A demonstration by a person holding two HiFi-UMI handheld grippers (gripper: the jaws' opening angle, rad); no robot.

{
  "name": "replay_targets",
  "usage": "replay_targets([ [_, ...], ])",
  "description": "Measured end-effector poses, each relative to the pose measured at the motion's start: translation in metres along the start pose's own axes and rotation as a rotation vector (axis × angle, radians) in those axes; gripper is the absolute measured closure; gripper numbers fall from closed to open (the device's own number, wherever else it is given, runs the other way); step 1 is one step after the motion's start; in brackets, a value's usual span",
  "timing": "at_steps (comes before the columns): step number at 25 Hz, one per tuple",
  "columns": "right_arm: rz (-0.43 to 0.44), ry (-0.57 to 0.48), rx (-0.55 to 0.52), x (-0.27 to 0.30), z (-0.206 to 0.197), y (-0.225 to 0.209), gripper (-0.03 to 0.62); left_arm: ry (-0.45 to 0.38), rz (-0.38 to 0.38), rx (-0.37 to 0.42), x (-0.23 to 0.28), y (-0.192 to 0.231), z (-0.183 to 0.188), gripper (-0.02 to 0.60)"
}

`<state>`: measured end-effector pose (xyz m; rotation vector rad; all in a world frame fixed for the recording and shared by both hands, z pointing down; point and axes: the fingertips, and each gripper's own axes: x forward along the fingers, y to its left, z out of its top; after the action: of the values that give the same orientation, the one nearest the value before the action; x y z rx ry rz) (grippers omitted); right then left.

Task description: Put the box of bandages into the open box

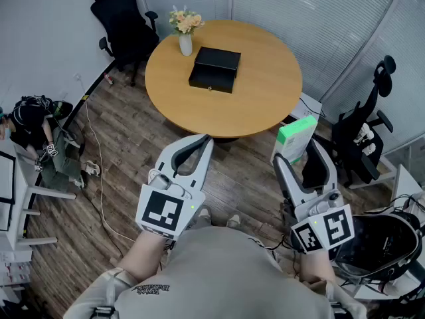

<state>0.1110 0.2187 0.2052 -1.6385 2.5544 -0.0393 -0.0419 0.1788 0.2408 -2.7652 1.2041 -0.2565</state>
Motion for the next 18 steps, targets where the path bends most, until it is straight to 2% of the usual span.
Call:
replay_targets([
  [3,0.006,-0.011,0.007,-0.001,0.003,-0.002,0.299,0.008,0.012,-0.043,-0.001,-0.005,0.003,0.558],
  [12,0.055,0.01,0.009,0.0,-0.005,-0.01,0.299,0.049,0.016,-0.008,0.006,-0.015,-0.009,0.557],
  [18,0.047,-0.003,0.04,-0.001,-0.002,-0.021,0.299,0.045,0.039,-0.002,0.006,-0.017,-0.009,0.558],
])
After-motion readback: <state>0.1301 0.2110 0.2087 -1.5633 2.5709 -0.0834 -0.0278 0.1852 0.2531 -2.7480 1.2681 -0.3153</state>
